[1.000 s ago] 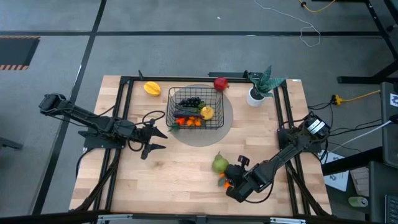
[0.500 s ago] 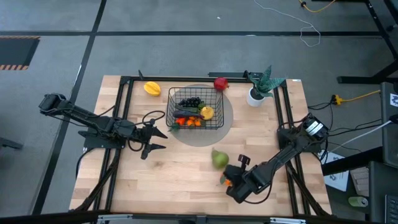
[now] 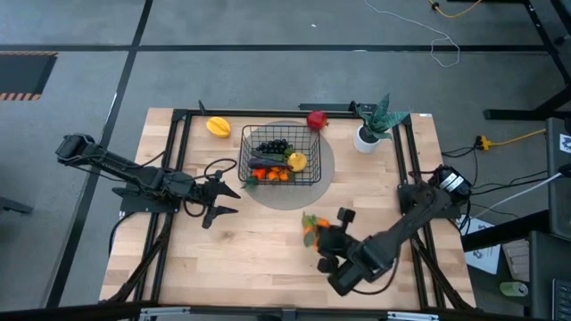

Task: Build produce basket
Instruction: Put the orange tangerines into the wire basket

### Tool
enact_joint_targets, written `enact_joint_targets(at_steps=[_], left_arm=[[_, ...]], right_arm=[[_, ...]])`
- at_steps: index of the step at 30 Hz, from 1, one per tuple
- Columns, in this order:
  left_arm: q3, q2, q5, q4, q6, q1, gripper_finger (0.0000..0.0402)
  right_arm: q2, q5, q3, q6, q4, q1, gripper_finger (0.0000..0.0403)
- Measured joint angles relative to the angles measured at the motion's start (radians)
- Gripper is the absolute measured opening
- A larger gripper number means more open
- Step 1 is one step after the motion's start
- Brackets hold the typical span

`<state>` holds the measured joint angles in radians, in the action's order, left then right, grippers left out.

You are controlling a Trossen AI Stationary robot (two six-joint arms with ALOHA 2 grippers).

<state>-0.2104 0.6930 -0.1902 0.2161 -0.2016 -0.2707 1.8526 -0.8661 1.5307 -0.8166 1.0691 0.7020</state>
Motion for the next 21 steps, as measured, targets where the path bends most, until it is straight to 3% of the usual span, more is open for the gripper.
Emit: enact_joint_targets(at_steps=[4,12,14,17,21], left_arm=[[0.0,0.0,-0.002,0.0,0.002,0.0,0.0213],[0.0,0.0,-0.01,0.0,0.002,0.0,0.0213],[0.0,0.0,-0.01,0.0,0.002,0.0,0.0213],[0.0,0.0,-0.01,0.0,0.002,0.0,0.0213],[0.0,0.0,-0.01,0.0,0.002,0.0,0.0213]], right_arm=[[0.001,-0.002,0.04,0.192,0.003,-0.09,0.0],[0.001,-0.022,0.129,0.453,-0.037,-0.393,0.0],[0.001,0.019,0.133,0.513,-0.085,-0.466,0.0],[0.001,0.165,0.133,0.623,-0.158,-0.561,0.0006],[0.001,0.316,0.133,0.696,-0.235,-0.647,0.0038]])
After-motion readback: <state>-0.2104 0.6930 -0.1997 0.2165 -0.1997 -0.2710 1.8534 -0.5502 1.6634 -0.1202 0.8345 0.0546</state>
